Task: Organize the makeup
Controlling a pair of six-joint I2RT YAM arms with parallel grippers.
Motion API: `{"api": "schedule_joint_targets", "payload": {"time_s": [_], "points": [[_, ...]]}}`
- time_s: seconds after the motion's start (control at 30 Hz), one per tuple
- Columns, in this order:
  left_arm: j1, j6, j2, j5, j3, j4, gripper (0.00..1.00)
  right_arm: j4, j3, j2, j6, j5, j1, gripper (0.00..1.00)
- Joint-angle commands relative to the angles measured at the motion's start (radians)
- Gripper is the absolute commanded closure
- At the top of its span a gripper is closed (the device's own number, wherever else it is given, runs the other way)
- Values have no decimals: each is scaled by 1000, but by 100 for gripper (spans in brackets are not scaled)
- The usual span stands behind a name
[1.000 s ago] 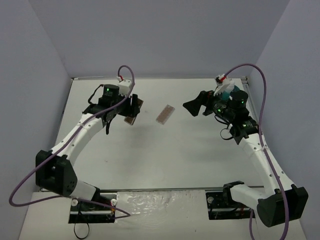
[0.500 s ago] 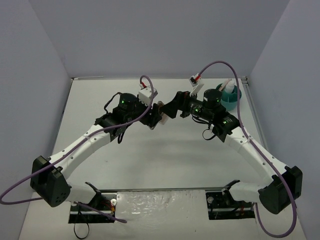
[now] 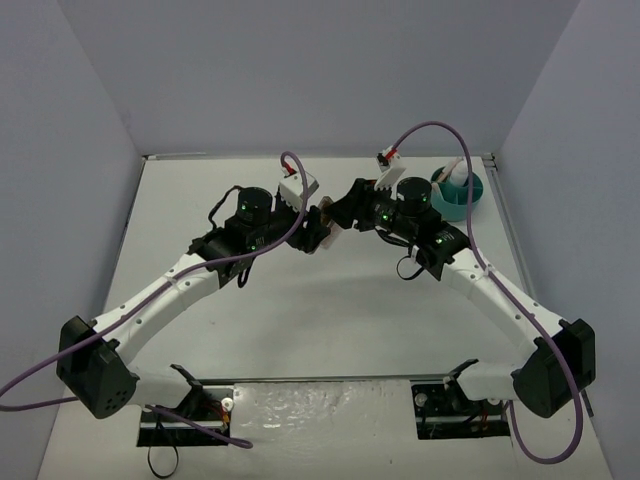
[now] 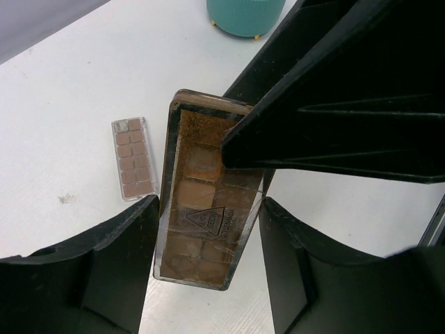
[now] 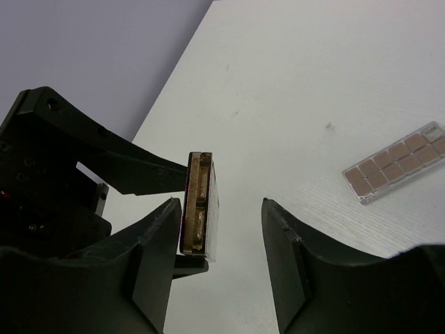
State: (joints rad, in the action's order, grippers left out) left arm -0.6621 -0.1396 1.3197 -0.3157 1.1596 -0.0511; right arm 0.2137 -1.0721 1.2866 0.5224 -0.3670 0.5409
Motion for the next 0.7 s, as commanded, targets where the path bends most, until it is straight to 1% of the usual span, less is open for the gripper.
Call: {"api": "schedule_joint_targets", "payload": {"time_s": [0.0, 0.17, 0.27, 0.33, 0.37, 0.43, 0.53, 0.6, 0.67], "points": [[-5, 15, -28, 2, 30, 101, 93, 77, -34, 3, -6, 14, 21, 60], [-5, 14, -11, 0, 56, 93, 93, 76, -23, -3, -12, 13, 22, 80], [-5, 15, 3, 6, 64, 77, 92, 68, -17, -13, -26, 30, 22, 96], [-5, 10, 10, 13, 66, 69, 86, 59, -18, -18, -37, 46, 23, 99], [-5, 7, 13, 17, 66, 65, 81, 54, -19, -21, -44, 56, 23, 100], [-5, 3, 16, 27, 65, 59, 66, 40, -22, -31, -60, 83, 21, 100], [-5, -7, 18, 66, 66, 47, 34, 9, -27, -50, -85, 134, 19, 100], [-4, -17, 13, 106, 66, 13, 17, -21, -37, -65, -114, 210, 16, 100], [-4, -28, 7, 171, 74, -16, 6, -55, -41, -81, -136, 291, 9, 100]]}}
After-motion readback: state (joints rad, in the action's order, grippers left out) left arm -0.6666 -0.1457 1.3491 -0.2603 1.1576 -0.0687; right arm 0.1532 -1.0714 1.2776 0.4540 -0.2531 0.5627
